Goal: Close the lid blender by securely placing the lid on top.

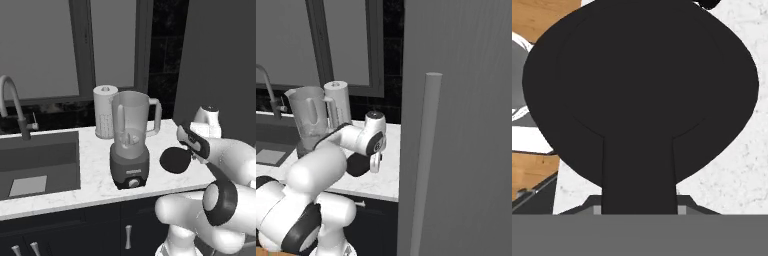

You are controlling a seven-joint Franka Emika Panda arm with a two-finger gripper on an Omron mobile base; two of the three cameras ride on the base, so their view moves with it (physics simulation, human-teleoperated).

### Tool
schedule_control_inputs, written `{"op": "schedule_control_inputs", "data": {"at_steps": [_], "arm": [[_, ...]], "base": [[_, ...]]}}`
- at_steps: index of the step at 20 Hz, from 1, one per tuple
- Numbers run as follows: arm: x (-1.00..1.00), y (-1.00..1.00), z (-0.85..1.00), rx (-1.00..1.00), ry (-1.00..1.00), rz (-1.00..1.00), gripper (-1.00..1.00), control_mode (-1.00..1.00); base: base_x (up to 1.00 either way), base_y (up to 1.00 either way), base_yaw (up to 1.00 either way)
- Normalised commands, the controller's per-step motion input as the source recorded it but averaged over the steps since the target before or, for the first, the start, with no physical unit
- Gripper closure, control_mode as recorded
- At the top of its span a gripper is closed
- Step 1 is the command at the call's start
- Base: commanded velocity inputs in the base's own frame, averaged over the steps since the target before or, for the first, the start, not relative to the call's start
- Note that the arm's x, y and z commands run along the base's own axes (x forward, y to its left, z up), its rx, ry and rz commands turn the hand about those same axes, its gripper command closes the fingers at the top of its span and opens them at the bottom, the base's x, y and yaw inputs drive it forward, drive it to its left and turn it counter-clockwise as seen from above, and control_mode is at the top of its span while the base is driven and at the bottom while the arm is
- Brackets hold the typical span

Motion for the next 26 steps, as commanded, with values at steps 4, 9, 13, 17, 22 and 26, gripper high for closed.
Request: {"op": "schedule_control_inputs", "data": {"at_steps": [4, 9, 13, 17, 22, 26], "arm": [[-0.28, 0.03, 1.0, 0.0, -0.04, 0.0, 1.0, -1.0], [-0.34, 0.05, 1.0, 0.0, 0.0, 0.0, 1.0, -1.0], [-0.34, 0.09, 0.99, 0.0, 0.0, 0.0, 1.0, -1.0], [-0.3, 0.45, 0.99, 0.0, 0.0, 0.0, 1.0, -1.0], [-0.25, 0.53, 0.93, 0.0, 0.0, 0.0, 1.0, -1.0], [-0.25, 0.41, 0.96, 0.0, 0.0, 0.0, 1.0, -1.0]], "base": [[0.0, 0.0, 0.0], [0.0, 0.0, 0.0], [0.0, 0.0, 0.0], [0.0, 0.0, 0.0], [0.0, 0.0, 0.0], [0.0, 0.0, 0.0]]}}
